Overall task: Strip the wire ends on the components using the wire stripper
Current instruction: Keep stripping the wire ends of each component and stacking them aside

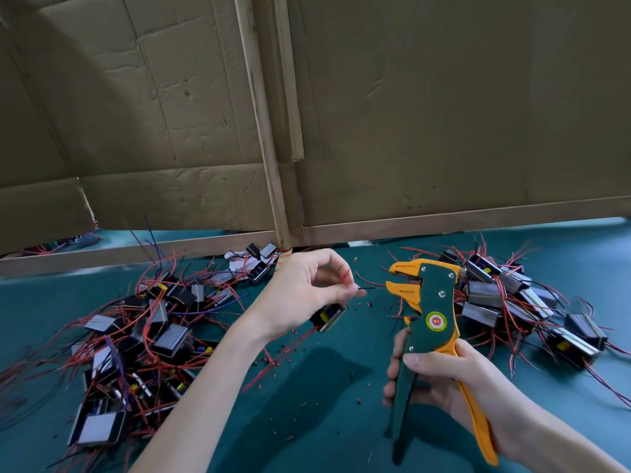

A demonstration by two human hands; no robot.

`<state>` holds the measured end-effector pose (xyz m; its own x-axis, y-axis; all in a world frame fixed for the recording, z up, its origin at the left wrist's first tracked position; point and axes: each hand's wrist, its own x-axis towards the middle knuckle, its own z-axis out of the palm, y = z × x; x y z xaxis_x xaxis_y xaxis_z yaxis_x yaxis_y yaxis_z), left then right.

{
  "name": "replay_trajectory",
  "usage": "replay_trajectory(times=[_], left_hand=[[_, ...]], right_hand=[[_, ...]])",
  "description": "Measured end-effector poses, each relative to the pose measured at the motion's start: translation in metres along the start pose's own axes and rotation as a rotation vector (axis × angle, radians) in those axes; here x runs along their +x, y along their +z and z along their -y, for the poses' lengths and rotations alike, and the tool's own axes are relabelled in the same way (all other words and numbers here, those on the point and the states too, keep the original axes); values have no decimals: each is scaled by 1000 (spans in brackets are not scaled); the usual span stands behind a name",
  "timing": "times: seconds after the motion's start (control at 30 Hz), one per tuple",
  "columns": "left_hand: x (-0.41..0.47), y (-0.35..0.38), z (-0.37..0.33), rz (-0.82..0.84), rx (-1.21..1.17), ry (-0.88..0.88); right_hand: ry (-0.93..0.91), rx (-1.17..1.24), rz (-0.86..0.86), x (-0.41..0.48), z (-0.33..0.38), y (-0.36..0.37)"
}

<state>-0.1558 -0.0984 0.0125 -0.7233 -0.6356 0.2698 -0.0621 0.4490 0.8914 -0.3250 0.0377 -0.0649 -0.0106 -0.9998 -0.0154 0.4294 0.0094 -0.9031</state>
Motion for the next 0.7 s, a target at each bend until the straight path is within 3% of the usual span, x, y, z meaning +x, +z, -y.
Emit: replay_trajectory(times=[0.2, 0.37, 0.53, 0.7], left_hand=[[4, 1, 14, -3, 36, -15], [5, 10, 49, -17, 170, -164], [3, 16, 78, -63, 508, -56], [2, 22, 86, -207, 605, 76]], right_hand=[[3, -1, 17, 2, -1, -3], [2, -10, -3, 4, -2, -6], [9, -14, -35, 5, -4, -7], [25, -29, -48, 5, -4, -8]])
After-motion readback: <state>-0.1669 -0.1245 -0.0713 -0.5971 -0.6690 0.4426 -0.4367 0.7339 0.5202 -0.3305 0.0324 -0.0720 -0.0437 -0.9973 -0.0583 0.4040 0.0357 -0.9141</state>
